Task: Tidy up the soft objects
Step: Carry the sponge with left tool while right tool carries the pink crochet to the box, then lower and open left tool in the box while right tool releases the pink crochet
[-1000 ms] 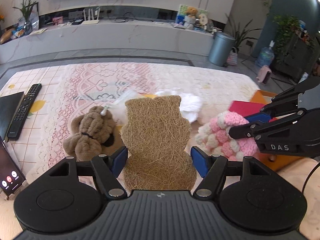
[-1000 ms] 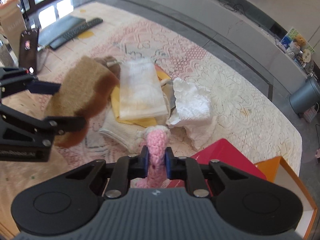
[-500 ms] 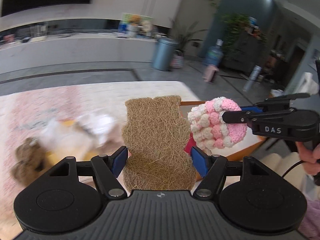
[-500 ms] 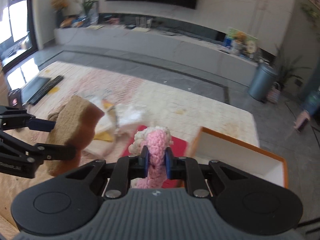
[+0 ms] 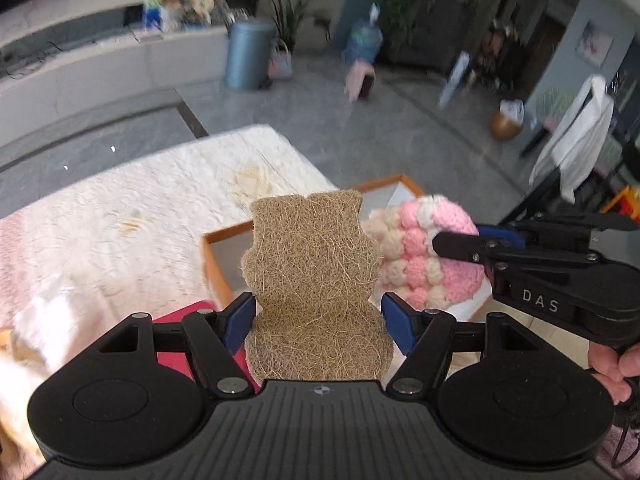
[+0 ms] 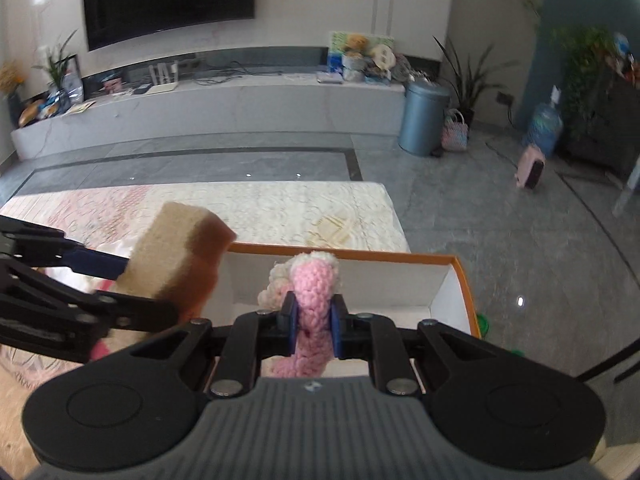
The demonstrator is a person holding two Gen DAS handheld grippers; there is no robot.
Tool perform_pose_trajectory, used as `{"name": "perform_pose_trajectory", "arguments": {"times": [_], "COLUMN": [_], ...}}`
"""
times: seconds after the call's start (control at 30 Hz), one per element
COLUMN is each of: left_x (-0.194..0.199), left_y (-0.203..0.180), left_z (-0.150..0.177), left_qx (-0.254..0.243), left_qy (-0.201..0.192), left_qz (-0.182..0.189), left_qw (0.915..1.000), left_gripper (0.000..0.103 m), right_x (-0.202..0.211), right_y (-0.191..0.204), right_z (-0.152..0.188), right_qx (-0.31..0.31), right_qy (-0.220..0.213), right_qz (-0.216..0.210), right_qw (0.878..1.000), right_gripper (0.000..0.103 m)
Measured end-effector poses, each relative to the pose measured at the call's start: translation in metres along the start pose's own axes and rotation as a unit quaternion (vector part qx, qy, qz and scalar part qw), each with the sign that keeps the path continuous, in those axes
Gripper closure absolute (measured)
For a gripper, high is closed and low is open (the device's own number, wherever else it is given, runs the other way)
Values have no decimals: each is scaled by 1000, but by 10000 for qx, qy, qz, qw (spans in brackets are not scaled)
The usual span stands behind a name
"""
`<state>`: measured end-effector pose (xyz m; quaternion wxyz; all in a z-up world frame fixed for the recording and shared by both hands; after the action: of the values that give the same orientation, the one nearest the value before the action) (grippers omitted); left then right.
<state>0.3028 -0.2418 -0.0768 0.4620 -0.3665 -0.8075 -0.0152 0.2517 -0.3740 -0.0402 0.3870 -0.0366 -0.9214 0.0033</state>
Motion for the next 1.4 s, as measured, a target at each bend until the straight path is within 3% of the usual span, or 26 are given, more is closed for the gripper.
{"name": "perform_pose_trajectory", "arguments": {"times": [0.1,0.23,0.3,0.5,0.6,0.9,1.23,1.3,1.37,1.4], "left_x": [-36,-74,-89,-128,-139,-154,-143,-137,-134,-132], "left_y": [-2,-4,-7,-10,-6,4,6,3,6,6], "left_z": [-5,-4,-2,17,23,33,22,21,20,21], "left_qx": [-609,-1609,-2180,-3548,-3864,-4006,-3827,-3799,-3727,-3706], "left_qy": [391,951,1211,1935,2037,2158,1769,1741,1792,1787], "left_qz": [-198,-299,-368,-534,-649,-601,-635,-646,-724,-787], "left_qw": [9972,9819,9677,9131,8972,8884,9046,9062,9076,9080], "left_gripper": [23,23,23,23,23,17,14,18,38,43], "right_x": [-27,-59,-75,-109,-125,-157,-167,-166,-165,-164], "right_y": [-11,-30,-36,-45,-43,-37,-34,-35,-37,-38], "right_z": [0,2,3,16,23,42,46,47,47,47], "right_qx": [-114,-201,-305,-641,-703,-891,-410,-335,-261,-241], "right_qy": [131,336,435,748,926,1385,1489,1514,1549,1563], "right_qz": [12,71,40,-123,-257,-453,-48,11,157,246], "right_qw": [9998,9992,9986,9951,9929,9853,9880,9879,9875,9871], "right_gripper": [89,88,88,88,88,88,80,79,73,67]}}
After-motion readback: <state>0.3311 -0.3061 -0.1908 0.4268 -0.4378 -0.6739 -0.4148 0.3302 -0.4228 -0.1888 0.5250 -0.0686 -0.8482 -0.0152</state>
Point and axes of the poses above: each gripper's, at about its wrist camera, not at the fingertips, and x roughly against the way its jaws point, y to its left, z to its underside, the point moved 7 cm from there along -x, roughly the way its jaws point, and after that the axes turned 6 degrees about z, right-handed, at the moved point
